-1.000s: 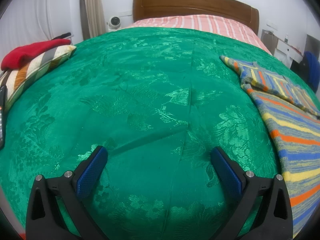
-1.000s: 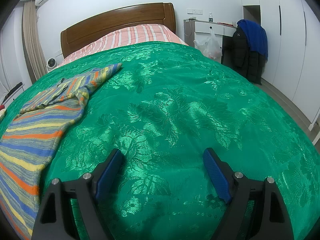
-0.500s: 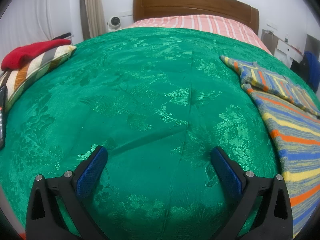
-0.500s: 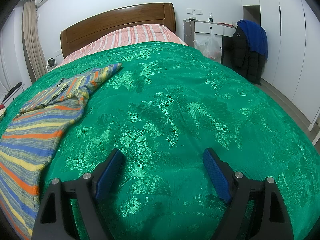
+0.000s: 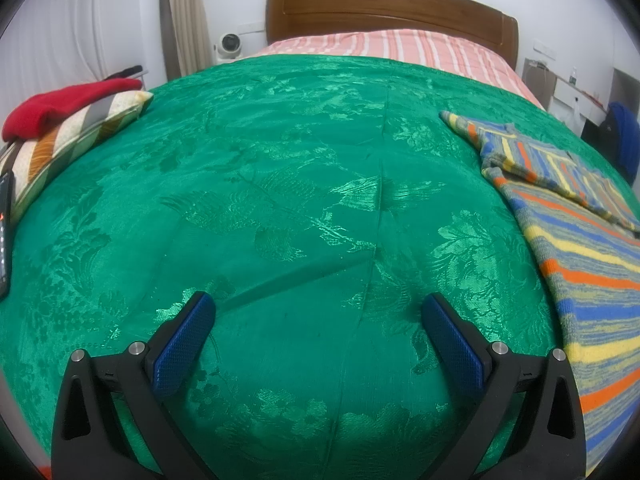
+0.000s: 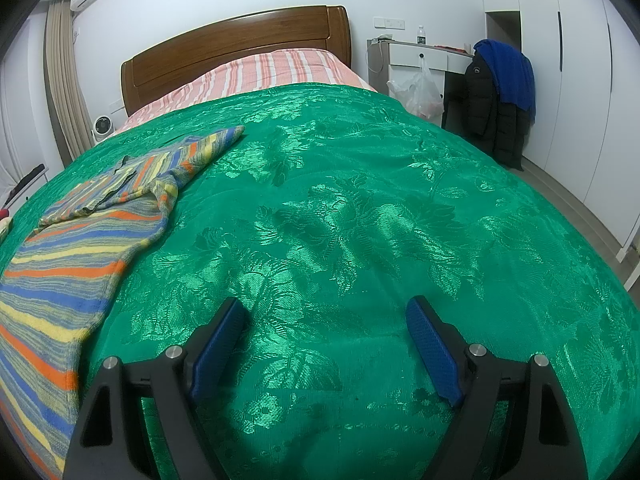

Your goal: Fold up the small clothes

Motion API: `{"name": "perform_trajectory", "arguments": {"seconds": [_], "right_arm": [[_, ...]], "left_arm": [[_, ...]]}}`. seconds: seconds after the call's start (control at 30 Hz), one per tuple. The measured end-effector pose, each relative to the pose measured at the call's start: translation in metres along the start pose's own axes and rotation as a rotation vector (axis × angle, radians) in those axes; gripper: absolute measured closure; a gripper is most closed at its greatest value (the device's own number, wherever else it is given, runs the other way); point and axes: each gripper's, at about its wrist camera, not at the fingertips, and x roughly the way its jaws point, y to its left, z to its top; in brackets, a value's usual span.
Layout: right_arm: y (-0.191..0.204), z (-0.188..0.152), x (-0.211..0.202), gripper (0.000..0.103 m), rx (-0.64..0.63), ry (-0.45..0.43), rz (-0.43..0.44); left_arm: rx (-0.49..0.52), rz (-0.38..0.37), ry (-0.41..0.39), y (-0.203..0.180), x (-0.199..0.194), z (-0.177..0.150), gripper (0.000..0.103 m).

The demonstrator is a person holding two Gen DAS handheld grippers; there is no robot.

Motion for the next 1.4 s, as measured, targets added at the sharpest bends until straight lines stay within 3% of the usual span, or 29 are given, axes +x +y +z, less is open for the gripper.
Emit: {"name": "perform_trajectory", "arguments": {"seconds": [1.17,1.23,1.33,1.4], "right_arm": [[0.001,0.000,0.001,0.020,-0.002,0.002,-0.003],[0.001,0.001,0.001,0.019,-0.004,0.010,-0.003],[0.002,0.014,-0.002,0.020,-0.019,0.098,0.002],[0.001,0.025,-0.019,0.020,-0.003,0.132,0.080]], "left_arm": [[-0.004,-0.009,-0.003,0.004,0.001,0.000,0.000],[-0.004,-0.017,0.018,0.005,0.000,0.004,0.000],[0.025,-0.053,0.139,0.009,-0.012,0.015,0.002],[0.059,-0.160,0.165,0.010,-0.039,0.015,0.002]]}}
